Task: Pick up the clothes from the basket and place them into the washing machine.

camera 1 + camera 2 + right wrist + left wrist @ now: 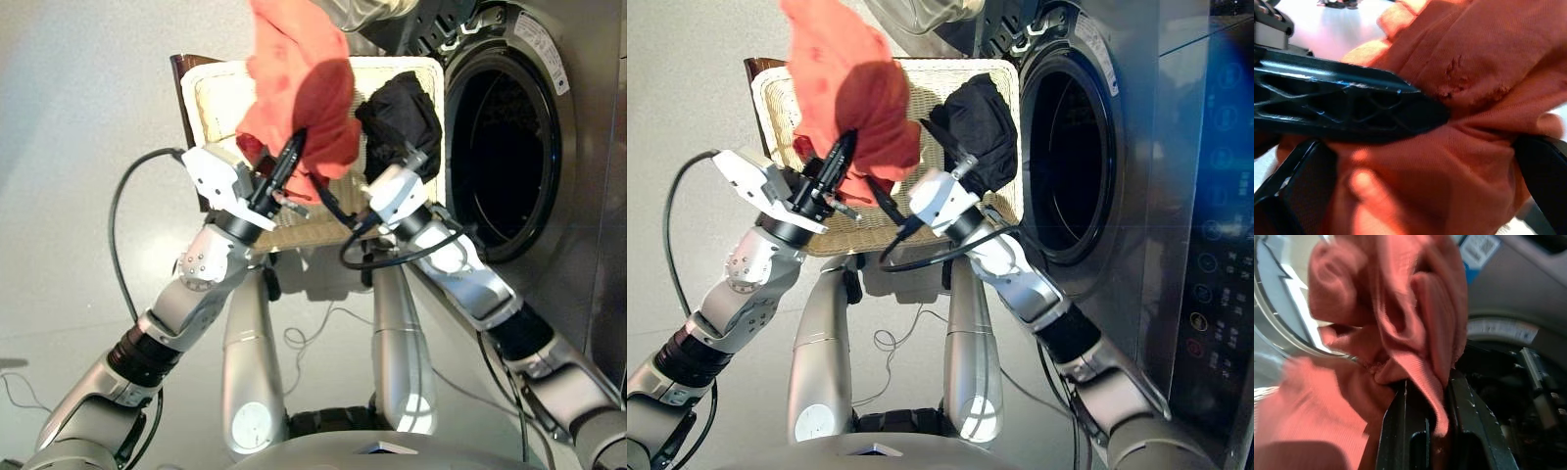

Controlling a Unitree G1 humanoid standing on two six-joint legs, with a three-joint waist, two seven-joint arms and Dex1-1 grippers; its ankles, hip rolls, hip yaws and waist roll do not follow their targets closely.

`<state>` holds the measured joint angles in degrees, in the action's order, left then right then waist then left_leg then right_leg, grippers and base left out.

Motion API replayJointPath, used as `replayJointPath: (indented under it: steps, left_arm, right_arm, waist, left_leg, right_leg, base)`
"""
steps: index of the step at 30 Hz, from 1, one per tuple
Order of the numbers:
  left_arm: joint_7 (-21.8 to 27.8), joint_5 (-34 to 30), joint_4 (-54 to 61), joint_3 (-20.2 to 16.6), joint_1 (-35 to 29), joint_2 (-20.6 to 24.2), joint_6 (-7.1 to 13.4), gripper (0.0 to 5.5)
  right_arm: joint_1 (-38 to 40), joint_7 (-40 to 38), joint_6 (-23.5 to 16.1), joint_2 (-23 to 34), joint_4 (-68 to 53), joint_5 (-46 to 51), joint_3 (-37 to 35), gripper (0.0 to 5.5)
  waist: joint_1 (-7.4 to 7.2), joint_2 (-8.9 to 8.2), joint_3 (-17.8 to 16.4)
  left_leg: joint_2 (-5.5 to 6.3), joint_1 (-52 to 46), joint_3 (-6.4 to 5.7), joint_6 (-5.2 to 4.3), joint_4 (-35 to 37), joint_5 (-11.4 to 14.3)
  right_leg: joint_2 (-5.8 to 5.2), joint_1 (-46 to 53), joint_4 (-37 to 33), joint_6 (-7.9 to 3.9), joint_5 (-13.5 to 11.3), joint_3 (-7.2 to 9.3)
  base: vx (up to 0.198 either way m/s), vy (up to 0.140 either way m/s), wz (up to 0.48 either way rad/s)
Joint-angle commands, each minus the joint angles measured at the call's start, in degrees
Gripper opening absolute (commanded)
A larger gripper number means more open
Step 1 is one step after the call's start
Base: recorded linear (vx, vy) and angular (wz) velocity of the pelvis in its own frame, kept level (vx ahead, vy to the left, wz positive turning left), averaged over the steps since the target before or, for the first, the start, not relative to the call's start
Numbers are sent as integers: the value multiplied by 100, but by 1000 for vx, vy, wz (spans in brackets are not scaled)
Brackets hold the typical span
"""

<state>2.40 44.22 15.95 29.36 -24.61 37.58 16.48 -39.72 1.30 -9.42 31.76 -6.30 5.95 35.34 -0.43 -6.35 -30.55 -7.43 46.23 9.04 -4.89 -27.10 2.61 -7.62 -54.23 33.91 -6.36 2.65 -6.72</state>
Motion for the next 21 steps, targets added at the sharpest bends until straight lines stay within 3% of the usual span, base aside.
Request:
replayJointPath:
  steps: [1,11,21]
  left_arm:
    - [497,241,792,335,-91,143,8,0]
    - [576,248,580,625,-183,283,-121,0]
    - [570,149,617,600,-237,296,-143,0]
  right_arm:
    - [-983,-161,-288,874,-511,-80,315,550]
    - [-1149,-389,-332,564,-596,-333,122,550]
    - [-735,-374,-314,593,-586,-508,-103,550]
  waist:
    - [-127,276,76]
    - [-116,329,76]
    - [-115,344,76]
  left_leg:
    - [-98,-54,-241,-66,-306,176]
    - [-100,-22,-246,-46,-352,168]
    - [-82,34,-291,-37,-394,176]
  right_leg:
    - [151,481,-304,-100,-81,228]
    - [138,462,-243,-90,-51,232]
    - [126,430,-213,-86,-33,268]
  base:
    - [0,0,0]
    - [0,0,0]
    - [0,0,0]
